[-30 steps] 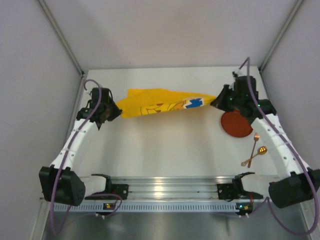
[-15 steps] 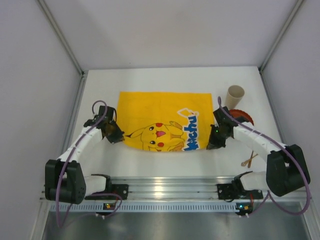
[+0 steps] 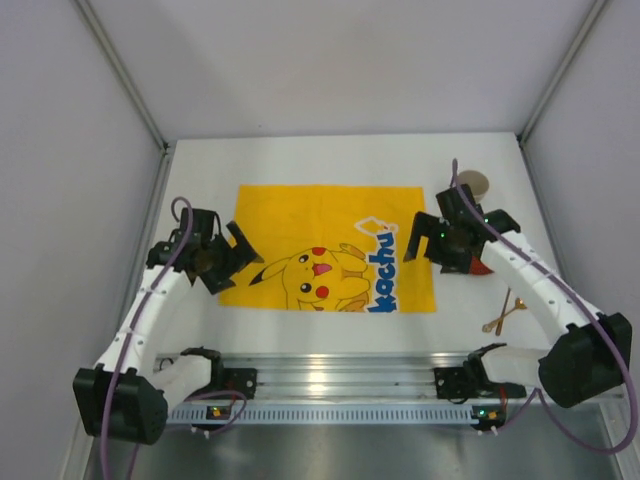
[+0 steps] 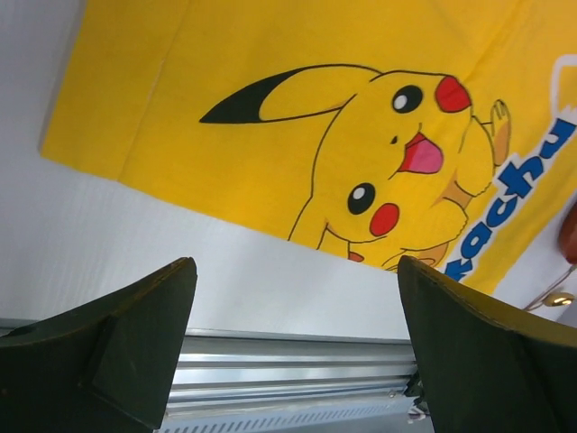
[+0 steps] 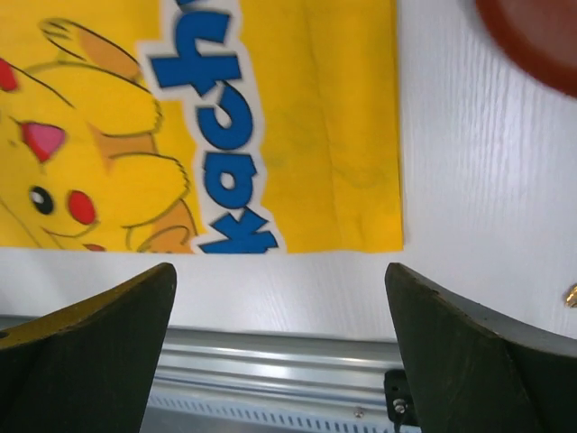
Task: Set the dinner table for one person
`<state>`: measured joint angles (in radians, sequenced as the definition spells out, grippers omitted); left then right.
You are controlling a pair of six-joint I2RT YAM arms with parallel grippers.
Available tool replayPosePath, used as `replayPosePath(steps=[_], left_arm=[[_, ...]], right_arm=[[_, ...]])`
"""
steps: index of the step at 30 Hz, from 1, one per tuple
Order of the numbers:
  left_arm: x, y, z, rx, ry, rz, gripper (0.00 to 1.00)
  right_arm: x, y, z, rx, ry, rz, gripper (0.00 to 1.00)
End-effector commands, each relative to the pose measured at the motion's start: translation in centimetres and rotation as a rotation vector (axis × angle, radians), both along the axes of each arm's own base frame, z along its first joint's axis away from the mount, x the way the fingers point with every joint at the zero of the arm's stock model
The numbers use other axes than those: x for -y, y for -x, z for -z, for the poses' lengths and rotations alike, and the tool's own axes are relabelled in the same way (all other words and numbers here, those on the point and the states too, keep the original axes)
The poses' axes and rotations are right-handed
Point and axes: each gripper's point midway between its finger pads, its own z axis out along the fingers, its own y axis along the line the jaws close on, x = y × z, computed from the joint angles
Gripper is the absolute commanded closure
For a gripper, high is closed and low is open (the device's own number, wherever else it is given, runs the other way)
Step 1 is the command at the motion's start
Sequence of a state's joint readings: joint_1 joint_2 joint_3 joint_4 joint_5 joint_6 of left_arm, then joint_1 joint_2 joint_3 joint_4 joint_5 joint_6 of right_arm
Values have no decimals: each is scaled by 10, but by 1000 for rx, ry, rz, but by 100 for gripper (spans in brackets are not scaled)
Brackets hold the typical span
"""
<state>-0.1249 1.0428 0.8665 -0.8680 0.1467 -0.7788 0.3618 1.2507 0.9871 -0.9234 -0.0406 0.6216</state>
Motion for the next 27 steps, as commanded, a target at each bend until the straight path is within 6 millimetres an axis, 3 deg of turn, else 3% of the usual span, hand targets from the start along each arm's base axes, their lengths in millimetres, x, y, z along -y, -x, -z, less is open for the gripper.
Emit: replayPosePath(steps=[1, 6, 10, 15, 20, 25, 27], left_arm=[[6, -18, -23, 57, 22, 37, 2], [14, -33, -24, 58, 43, 72, 2], [15, -36, -22, 62, 31, 117, 2], [16, -45, -11, 44, 14, 158, 3], [19, -58, -3, 34, 18, 173, 3], [24, -70, -5, 39, 34, 194, 4], [23, -73, -4, 41, 20, 204, 4]], right_arm=[[4, -57, -86, 335, 9, 27, 0], [51, -115, -127, 392, 92, 177, 0], [101, -157, -121, 316, 177, 289, 0], [172, -193, -113, 280, 187, 444, 0], [193, -211, -103, 247, 251, 465, 0], [190, -230, -76, 224, 219, 464, 3], [189, -234, -69, 220, 208, 465, 9]])
